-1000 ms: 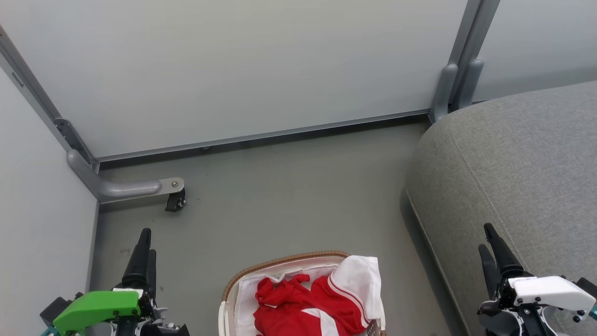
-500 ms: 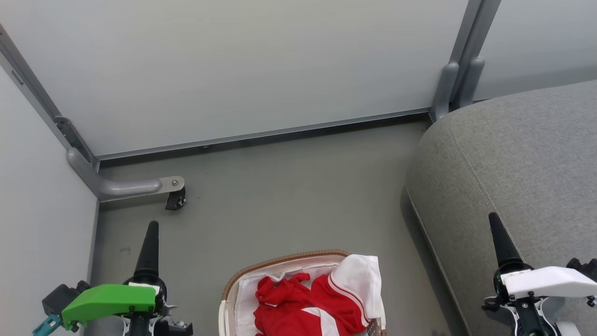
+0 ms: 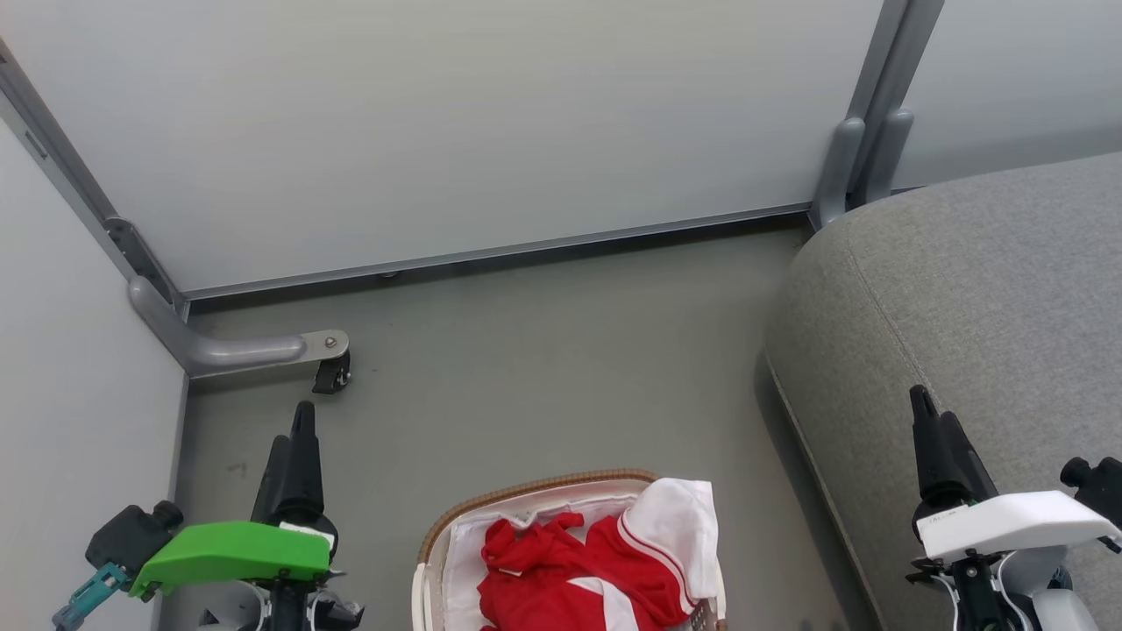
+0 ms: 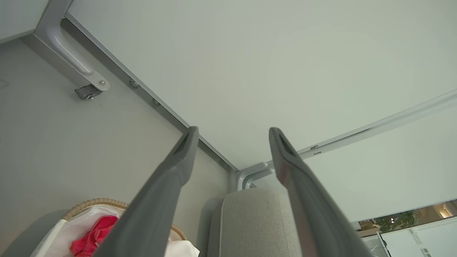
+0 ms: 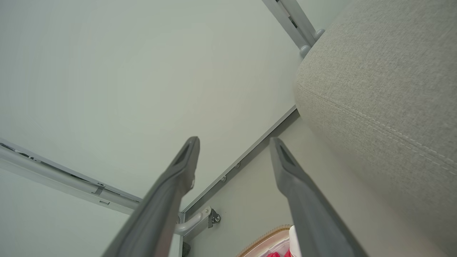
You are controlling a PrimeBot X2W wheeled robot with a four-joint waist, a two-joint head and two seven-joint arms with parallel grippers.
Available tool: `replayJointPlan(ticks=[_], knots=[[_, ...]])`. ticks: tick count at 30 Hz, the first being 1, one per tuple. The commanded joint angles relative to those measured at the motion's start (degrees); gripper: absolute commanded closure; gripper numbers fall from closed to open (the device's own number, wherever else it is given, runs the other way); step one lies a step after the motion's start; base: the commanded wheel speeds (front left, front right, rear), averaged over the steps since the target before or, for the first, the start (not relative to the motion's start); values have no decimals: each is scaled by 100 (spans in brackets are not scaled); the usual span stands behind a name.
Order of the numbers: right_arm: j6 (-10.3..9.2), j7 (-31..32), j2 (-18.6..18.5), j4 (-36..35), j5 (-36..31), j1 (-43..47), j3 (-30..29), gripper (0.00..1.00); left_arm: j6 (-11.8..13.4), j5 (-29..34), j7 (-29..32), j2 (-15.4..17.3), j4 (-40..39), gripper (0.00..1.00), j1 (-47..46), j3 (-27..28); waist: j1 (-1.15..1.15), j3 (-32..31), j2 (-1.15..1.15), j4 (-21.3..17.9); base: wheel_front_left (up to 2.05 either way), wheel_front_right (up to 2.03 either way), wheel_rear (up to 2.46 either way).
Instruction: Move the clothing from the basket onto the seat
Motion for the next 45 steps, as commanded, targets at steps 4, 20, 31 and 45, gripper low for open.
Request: replayJointPlan(ticks=[4, 20, 31, 45], knots=[[2, -130, -47, -129, -561, -10, 24, 0, 79, 655, -121, 35, -100, 0, -117, -97, 0, 6, 0, 2, 0, 0, 0], [2, -400, -59, -73, -1946, 58, 145, 0, 263, 2098, -394, 44, 42, 0, 16, -335, 0, 23, 0, 9, 0, 0, 0], [2, -568, -66, -59, -2709, 109, 210, 0, 289, 2812, -556, 50, 133, 0, 118, -374, 0, 18, 0, 19, 0, 0, 0], [3, -756, -73, 3, -3527, 196, 276, 0, 356, 3549, -749, 57, 224, 0, 272, -435, 0, -2, 0, 24, 0, 0, 0]])
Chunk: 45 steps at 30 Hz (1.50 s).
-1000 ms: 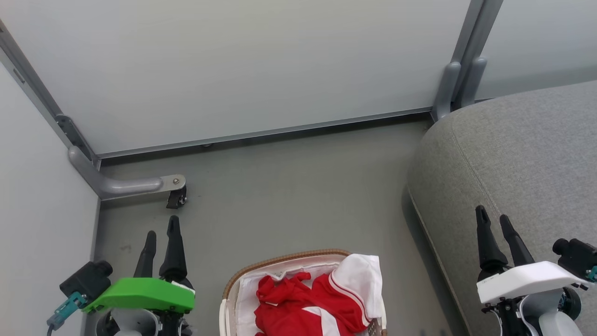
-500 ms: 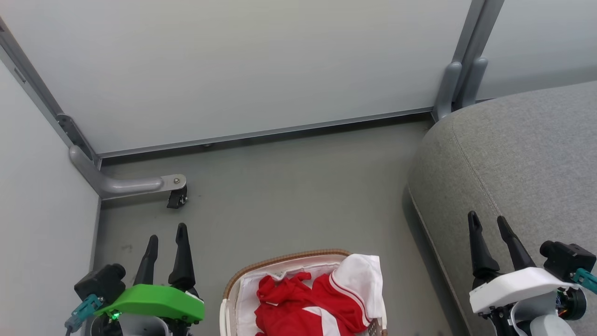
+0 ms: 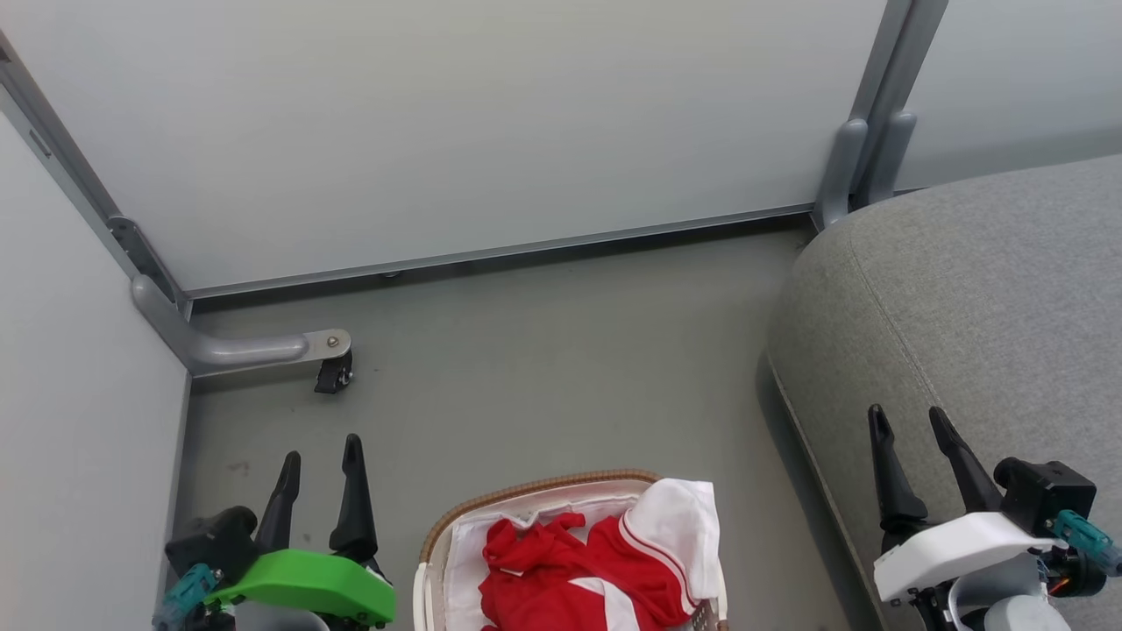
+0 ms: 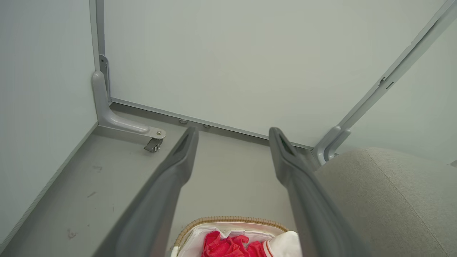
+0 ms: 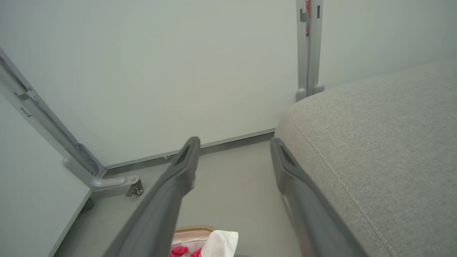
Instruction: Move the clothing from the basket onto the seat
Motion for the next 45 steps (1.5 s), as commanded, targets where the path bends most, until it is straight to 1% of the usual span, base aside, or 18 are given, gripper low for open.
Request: replayJointPlan(ticks=[1, 14, 26, 38, 45], knots=[[2, -55, -37, -16, -165, 64, 13, 0, 49, 116, -62, 44, -10, 0, 67, -2, 0, 1, 0, 3, 0, 0, 0], [3, -215, -43, 26, -795, 106, 39, 0, 86, 582, -213, 47, 113, 0, 126, -27, 0, 9, 0, 20, 0, 0, 0], [3, -348, -49, 44, -1307, 108, 48, 0, 66, 977, -347, 50, 246, 0, 144, -80, 0, 22, 0, 31, 0, 0, 0], [2, -460, -55, 93, -1658, 125, 65, 0, 100, 1318, -464, 55, 355, 0, 170, -133, 0, 30, 0, 46, 0, 0, 0], [2, -457, -55, 118, -1587, 118, 59, 0, 80, 1273, -444, 54, 410, 0, 148, -129, 0, 35, 0, 50, 0, 0, 0]])
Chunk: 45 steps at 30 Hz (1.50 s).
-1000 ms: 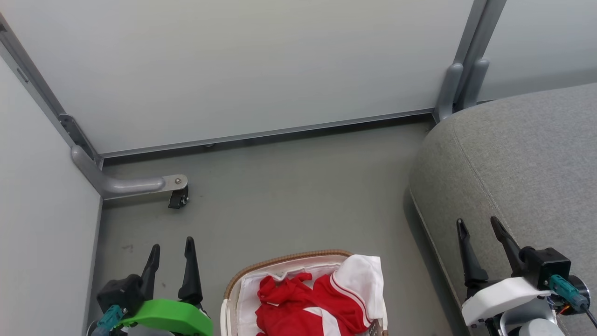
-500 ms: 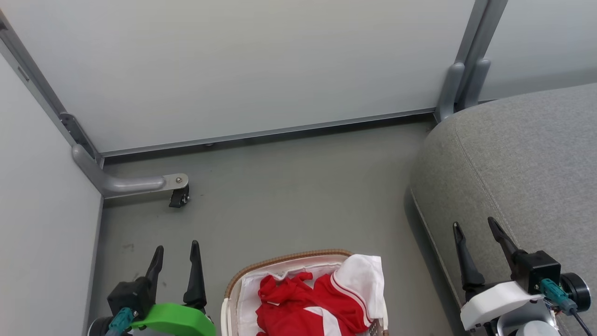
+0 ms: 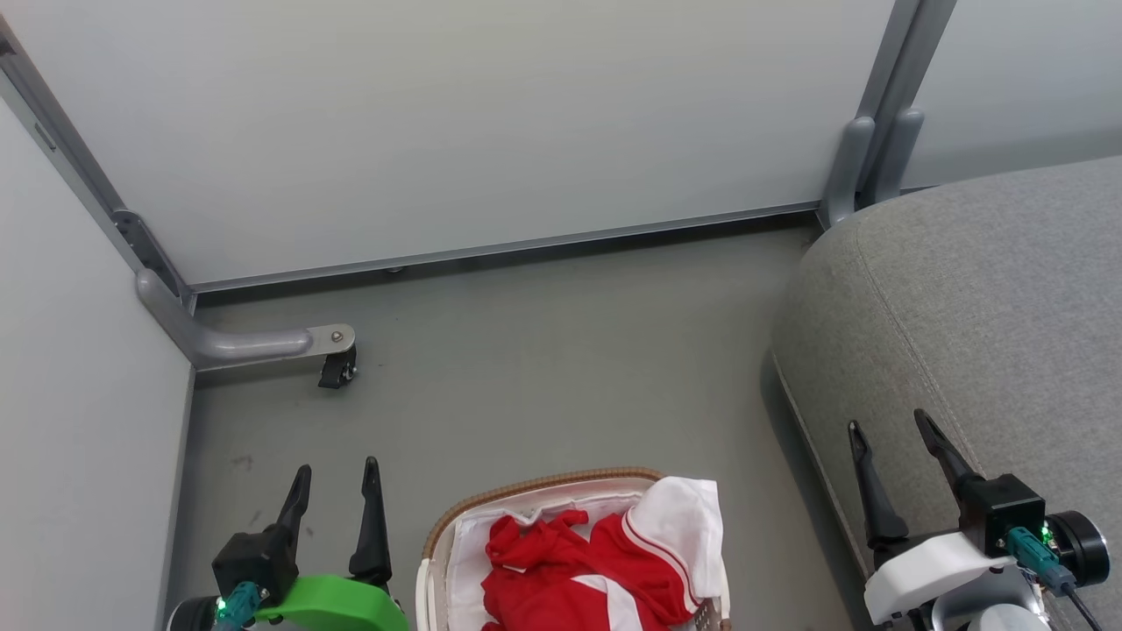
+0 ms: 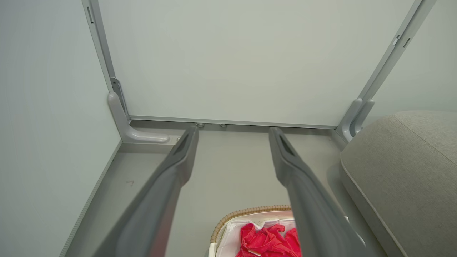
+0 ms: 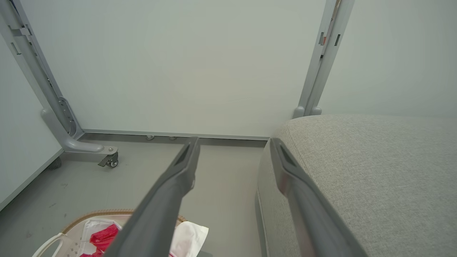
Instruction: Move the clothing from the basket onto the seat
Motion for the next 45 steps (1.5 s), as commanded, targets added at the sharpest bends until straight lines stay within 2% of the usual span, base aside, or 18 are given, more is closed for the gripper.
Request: replayJointPlan(ticks=[1, 22, 26, 32, 40, 45], knots=[[-1, -28, -35, 22, 36, 57, -1, 0, 4, 22, -3, 38, 22, 0, 88, -2, 0, 0, 0, 1, 0, 0, 0], [-1, -28, -35, 27, 57, 13, -8, 0, -28, 62, -2, 38, 38, 0, 75, -7, 0, 36, 0, -18, 0, 0, 0], [-1, -28, -35, -4, 68, -31, -20, 0, -83, 105, -2, 37, 86, 0, -8, -142, 0, 101, 0, -33, 0, 0, 0], [-1, -28, -35, -118, 87, -236, -37, 0, -191, 339, -2, 33, 251, 0, -354, -513, 0, 534, 0, -93, 0, 0, 0], [-1, -28, -34, -234, 105, -724, -30, 0, -404, 773, 0, 35, 1301, 0, -1230, -1331, 0, 1484, 0, -299, 0, 0, 0], [-1, -28, -32, -322, 164, -1113, 18, 0, -471, 975, 1, 42, 2439, 0, -1964, -1874, 0, 2209, 0, -548, 0, 0, 0]])
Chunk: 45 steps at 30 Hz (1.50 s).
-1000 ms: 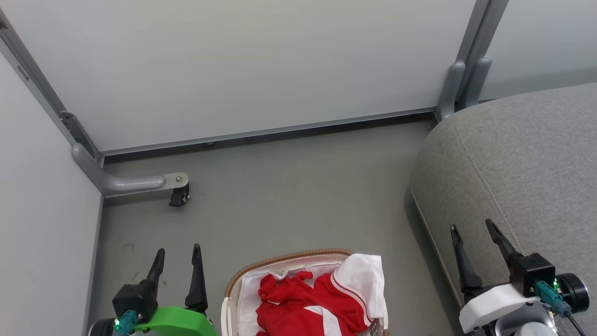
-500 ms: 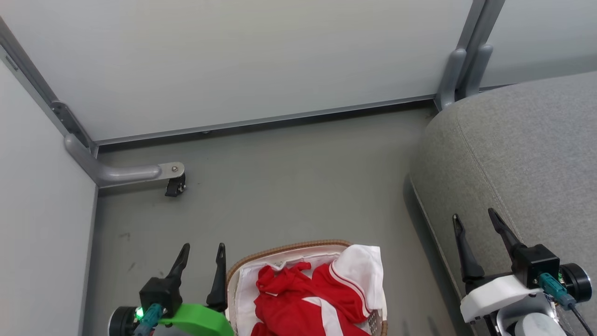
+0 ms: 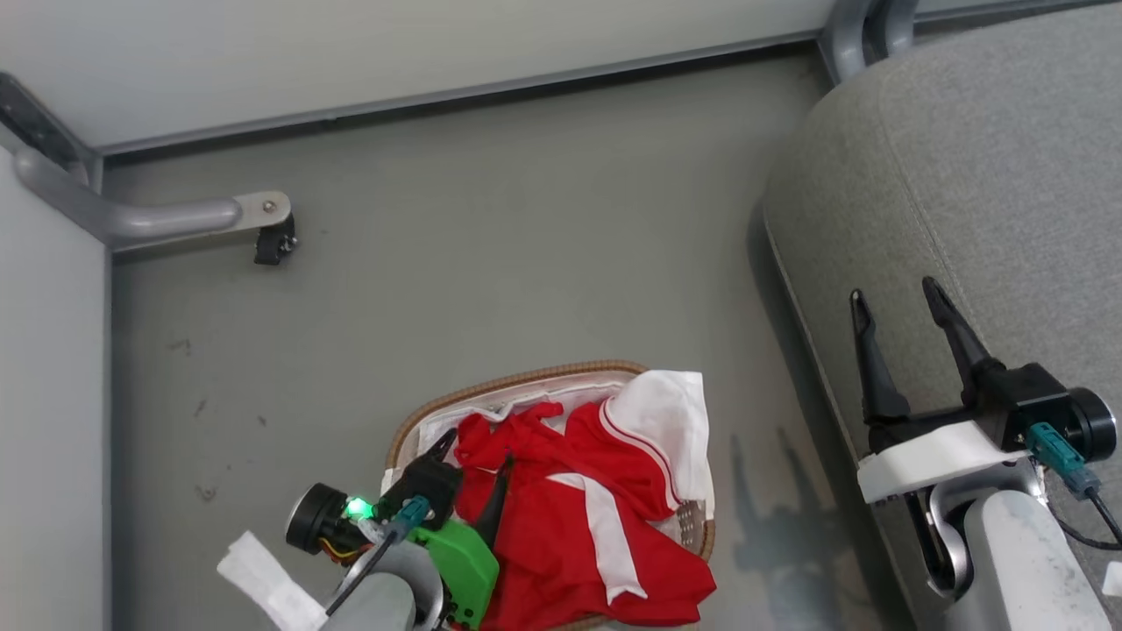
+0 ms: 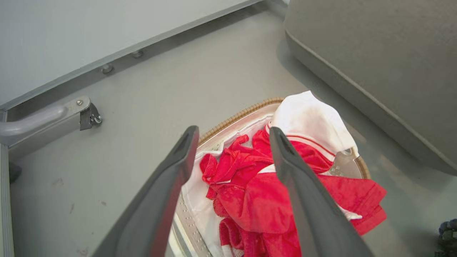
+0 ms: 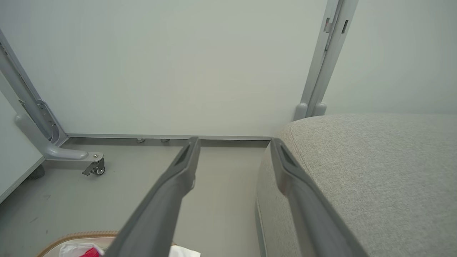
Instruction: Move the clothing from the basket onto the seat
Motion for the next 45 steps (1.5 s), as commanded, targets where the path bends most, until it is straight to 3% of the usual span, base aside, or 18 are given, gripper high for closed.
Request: replayJointPlan(ticks=[1, 6, 14, 24, 34, 35, 36, 37, 38, 45], knots=[[-4, -28, -26, -48, 67, -168, 20, 0, -25, 69, 3, 44, 284, 0, -314, -127, 0, 849, 0, -360, 0, 0, 0], [-4, -28, -23, -102, 177, -500, 89, 0, -40, 126, 23, 50, 1385, 0, -999, -887, 0, 1455, 0, -607, 0, 0, 0], [-5, -28, -22, -257, 421, -900, 327, 0, -38, -193, 135, 147, 2317, 0, -1691, -1736, 0, 2220, 0, -957, 0, 0, 0], [-4, -28, -20, -442, 726, -1332, 624, 0, -39, -410, 247, 520, 2806, 0, -2225, -2136, 0, 2898, 0, -1325, 0, 0, 0], [-5, -28, -21, -407, 966, -1431, 844, 0, -40, -611, 695, 622, 2967, 0, -2364, -2393, 0, 3090, 0, -1583, 0, 0, 0], [-5, -28, -21, -402, 982, -1427, 863, 0, -39, -653, 749, 613, 2975, 35, -2356, -2428, 0, 3085, 0, -1600, 0, 0, 0], [-5, -28, -21, -395, 999, -1421, 876, 0, -39, -685, 775, 602, 2978, 62, -2346, -2457, 0, 3077, 0, -1612, 0, 0, 0], [-5, -28, -21, -381, 1008, -1412, 884, 0, -39, -725, 812, 580, 2978, 71, -2326, -2494, 0, 3062, 0, -1620, 0, 0, 0], [-5, -28, -22, -368, 1008, -1402, 883, 0, -39, -767, 829, 570, 2971, 100, -2310, -2525, 0, 3044, 0, -1623, 0, 0, 0], [-5, -28, -22, -275, 914, -1300, 810, 0, -39, -1092, 736, 510, 2832, 100, -2157, -2718, 0, 2750, 0, -1503, 0, 0, 0]])
